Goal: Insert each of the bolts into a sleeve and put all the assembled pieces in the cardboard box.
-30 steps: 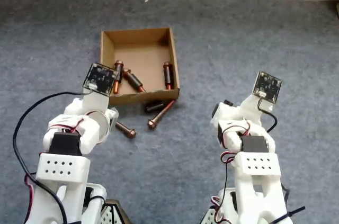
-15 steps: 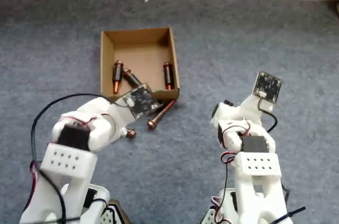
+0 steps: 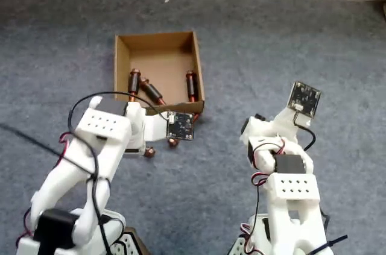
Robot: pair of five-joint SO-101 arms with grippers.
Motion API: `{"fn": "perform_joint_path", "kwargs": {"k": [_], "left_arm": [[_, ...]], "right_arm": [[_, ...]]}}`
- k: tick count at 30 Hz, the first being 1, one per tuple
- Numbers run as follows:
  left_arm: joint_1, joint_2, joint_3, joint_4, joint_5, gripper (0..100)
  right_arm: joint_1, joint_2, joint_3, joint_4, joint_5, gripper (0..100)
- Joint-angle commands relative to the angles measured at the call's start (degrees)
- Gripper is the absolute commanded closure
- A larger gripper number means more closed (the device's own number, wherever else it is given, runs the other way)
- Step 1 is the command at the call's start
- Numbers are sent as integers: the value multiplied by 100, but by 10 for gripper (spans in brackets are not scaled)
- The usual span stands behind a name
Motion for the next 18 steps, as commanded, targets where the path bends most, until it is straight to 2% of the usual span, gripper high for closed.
{"fn": "perform_joint_path", "kwargs": {"k": [1, 6, 18], "left_arm": [[84, 576, -576, 132, -484, 848], [92, 1358, -927, 105, -615, 848], [277, 2993, -1587, 114, -571, 857]], "right_arm": [[-13, -163, -40, -127, -35, 993], [-13, -163, -40, -136, 246, 993], [-13, -163, -40, -136, 255, 993]]}}
